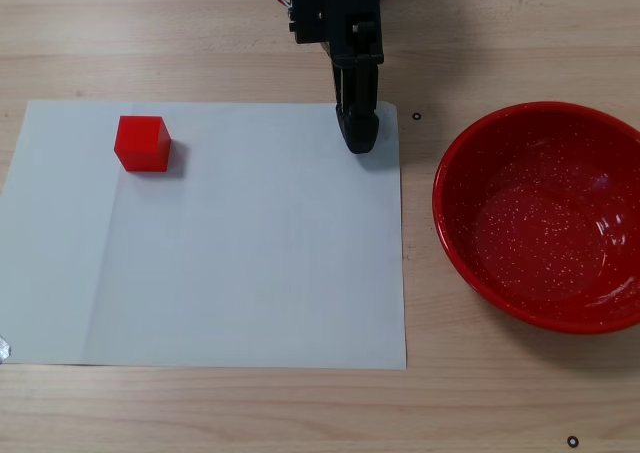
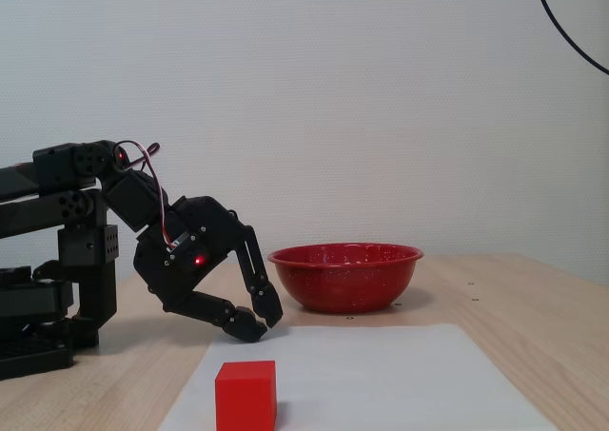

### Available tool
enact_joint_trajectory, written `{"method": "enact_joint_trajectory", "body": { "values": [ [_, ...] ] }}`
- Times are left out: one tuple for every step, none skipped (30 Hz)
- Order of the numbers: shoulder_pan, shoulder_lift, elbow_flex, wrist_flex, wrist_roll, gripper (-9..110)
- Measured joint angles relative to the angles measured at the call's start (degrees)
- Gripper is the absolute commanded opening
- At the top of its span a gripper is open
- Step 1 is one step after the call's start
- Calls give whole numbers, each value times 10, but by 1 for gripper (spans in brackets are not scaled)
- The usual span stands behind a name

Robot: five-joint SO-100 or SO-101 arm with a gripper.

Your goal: Grasp the red cube and put it in the red bowl.

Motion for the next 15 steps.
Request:
{"method": "enact_joint_trajectory", "body": {
  "values": [
    [0,0,0,0,1,0],
    [0,0,0,0,5,0],
    [0,0,0,0,9,0],
    [0,0,0,0,9,0],
    [0,0,0,0,9,0],
    [0,0,0,0,9,0],
    [0,0,0,0,9,0],
    [0,0,0,0,9,0],
    [0,0,0,0,9,0],
    [0,0,0,0,9,0],
    [0,0,0,0,9,0],
    [0,0,0,0,9,0],
    [0,0,0,0,9,0],
    [0,0,0,0,9,0],
    [0,0,0,0,9,0]
  ]
}}
